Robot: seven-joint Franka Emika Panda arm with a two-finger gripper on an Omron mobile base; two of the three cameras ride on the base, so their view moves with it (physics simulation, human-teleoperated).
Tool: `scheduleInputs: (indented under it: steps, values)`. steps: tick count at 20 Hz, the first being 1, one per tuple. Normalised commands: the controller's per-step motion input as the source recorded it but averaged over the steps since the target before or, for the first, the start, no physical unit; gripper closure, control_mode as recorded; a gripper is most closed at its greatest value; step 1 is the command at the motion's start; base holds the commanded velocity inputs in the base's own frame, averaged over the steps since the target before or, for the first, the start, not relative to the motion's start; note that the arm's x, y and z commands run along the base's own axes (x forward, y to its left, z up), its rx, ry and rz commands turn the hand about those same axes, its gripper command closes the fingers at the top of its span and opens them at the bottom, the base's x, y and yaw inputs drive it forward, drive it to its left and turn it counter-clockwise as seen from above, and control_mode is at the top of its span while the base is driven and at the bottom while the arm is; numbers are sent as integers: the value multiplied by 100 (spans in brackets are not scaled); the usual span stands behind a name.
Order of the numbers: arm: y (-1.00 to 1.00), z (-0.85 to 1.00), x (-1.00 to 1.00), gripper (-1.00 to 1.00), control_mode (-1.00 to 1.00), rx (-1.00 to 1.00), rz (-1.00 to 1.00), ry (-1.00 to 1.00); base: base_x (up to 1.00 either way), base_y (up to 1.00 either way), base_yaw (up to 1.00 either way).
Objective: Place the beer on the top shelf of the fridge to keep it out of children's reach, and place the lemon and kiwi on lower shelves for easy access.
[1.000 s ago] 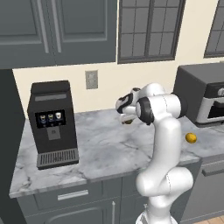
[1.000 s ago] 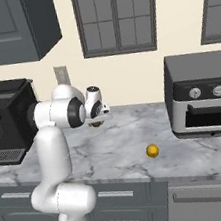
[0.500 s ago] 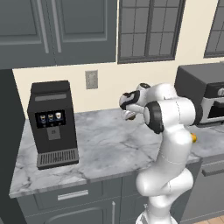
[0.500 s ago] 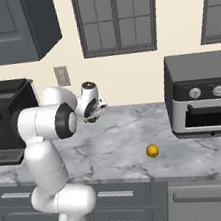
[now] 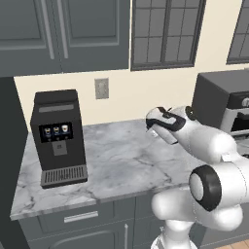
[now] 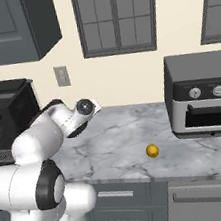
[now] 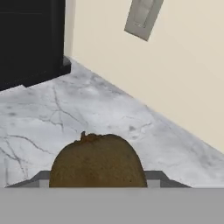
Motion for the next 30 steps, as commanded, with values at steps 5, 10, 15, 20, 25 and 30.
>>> scheduleInputs:
  steps: [5, 10, 15, 20, 25, 30]
  values:
    - [0, 100, -100, 100, -100, 5, 20, -33, 0, 0, 0]
    - [0, 98, -95, 100, -100, 0, 21, -23, 0, 0, 0]
    - [0, 100, -68, 100, -100, -1, 11, -8, 0, 0, 0]
    - [23, 64, -36, 100, -100, -16, 1, 5, 0, 0, 0]
    - [23, 31, -15, 100, -100, -18, 0, 12, 0, 0, 0]
    - [1, 2, -12, 100, 100, -5, 0, 1, -36, 0, 5]
